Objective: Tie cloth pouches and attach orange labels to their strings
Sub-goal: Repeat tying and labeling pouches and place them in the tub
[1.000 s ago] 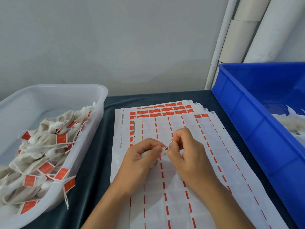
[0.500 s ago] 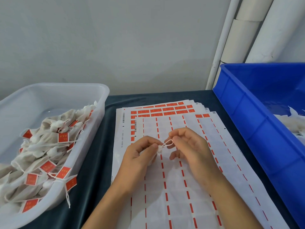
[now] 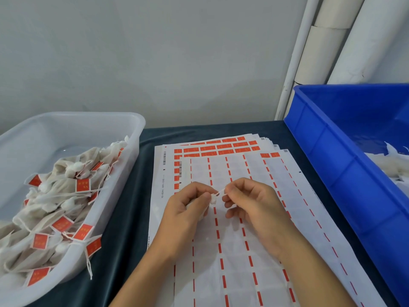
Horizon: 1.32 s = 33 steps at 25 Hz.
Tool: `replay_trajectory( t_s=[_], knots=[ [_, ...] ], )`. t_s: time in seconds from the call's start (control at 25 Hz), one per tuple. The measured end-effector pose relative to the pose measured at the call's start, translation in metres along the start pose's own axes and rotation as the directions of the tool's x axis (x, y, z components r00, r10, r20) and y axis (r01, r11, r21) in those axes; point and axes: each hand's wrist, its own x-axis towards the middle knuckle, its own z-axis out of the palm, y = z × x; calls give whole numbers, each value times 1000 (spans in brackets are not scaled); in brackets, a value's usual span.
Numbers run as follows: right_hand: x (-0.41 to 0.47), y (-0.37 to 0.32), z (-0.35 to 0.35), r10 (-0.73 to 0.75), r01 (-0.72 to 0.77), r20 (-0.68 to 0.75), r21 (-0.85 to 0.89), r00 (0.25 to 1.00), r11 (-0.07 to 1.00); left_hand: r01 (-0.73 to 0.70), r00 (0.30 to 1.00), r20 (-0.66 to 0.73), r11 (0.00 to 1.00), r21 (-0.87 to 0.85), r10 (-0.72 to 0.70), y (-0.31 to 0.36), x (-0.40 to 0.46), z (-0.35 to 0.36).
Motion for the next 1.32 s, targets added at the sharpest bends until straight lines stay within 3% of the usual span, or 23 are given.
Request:
replay_trajectory(
  t_s=[0.28,0.44,0.56,0.76,0.96,1.04,1.16,1.32],
  knots=[
    [-1,-8,-6,83,-154,176,443,981,883,-9,1000,4,1000,-8,9,-2,1,-3],
    [0,-7,-8,23,-70,106,472,994,879,-33,998,49,996,79,29,0,-1,-1],
    [-1,-5,-9,-56,-23,143,499,988,866,-66,994,98,987,146,52,3,-3,1],
    [1,-6,-9,93,-109,56,484,994,868,-13,992,121,968,250,-18,2,-4,1],
    [0,-9,-11,116,-102,11,566,993,818,-7,991,128,963,269,-29,3,-3,2],
    [-1,-10,-11,92,-84,12,528,996,845,-15,992,126,963,269,-20,2,-3,2],
    [0,-12,-11,14,-10,-12,306,1000,952,-31,993,114,976,217,7,0,-3,-1],
    [3,-10,-11,-34,37,-46,78,998,996,-5,987,161,997,76,-7,0,-2,-6]
  ],
)
